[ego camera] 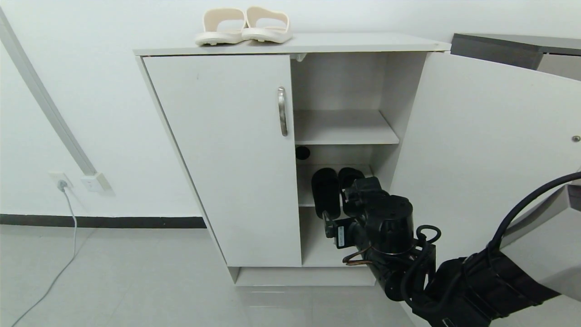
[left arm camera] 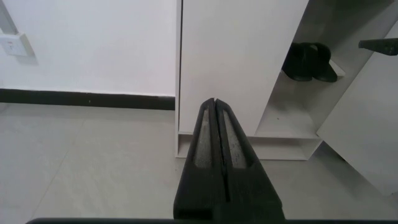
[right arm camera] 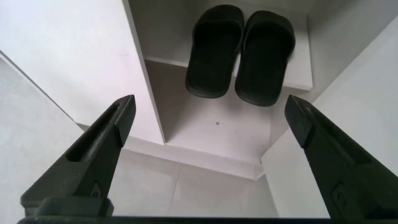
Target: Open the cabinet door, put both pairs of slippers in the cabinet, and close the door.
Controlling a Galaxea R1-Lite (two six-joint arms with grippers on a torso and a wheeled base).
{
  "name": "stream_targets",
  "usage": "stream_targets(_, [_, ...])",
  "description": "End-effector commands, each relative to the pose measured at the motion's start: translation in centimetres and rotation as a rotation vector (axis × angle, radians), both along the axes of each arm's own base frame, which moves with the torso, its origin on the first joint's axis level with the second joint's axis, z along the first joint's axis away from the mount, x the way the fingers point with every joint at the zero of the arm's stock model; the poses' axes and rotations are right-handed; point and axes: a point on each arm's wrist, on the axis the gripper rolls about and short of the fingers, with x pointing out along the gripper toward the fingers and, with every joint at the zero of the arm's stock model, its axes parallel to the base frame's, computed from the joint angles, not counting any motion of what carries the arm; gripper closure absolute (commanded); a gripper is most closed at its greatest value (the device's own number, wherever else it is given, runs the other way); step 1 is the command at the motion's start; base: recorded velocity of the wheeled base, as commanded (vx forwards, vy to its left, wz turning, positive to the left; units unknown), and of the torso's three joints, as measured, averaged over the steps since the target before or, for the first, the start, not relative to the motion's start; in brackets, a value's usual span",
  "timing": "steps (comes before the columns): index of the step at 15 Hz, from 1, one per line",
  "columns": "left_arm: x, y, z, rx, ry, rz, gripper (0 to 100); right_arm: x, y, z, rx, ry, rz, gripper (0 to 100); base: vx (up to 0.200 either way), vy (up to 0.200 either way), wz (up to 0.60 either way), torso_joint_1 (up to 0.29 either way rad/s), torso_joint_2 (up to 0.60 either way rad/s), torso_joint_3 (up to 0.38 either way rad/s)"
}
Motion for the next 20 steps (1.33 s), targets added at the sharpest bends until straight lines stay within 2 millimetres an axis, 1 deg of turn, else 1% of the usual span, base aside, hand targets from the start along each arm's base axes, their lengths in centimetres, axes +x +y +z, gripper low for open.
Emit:
stream_targets(1, [0.01, 0.0, 0.0, -0.001, 0.001, 0.001, 100, 0.01, 0.02, -0.3, -0.007, 0.006, 0.002, 0, 0.0, 0.0, 0.0, 0.0, 0.0, 0.0])
stream_targets(4, [0.01, 0.0, 0.0, 0.001, 0.001, 0.0, 100, -0.1, -0.1, -0.55, -0.015, 0.013, 0.003, 0, 0.0, 0.0, 0.0, 0.0, 0.0, 0.0])
stream_targets(20, [0.01, -0.01, 0.0, 0.001, 0.001, -0.002, 100, -0.18, -0.19, -0.39, -0.009, 0.005, 0.004, 0, 0.0, 0.2, 0.0, 0.003, 0.0, 0.001])
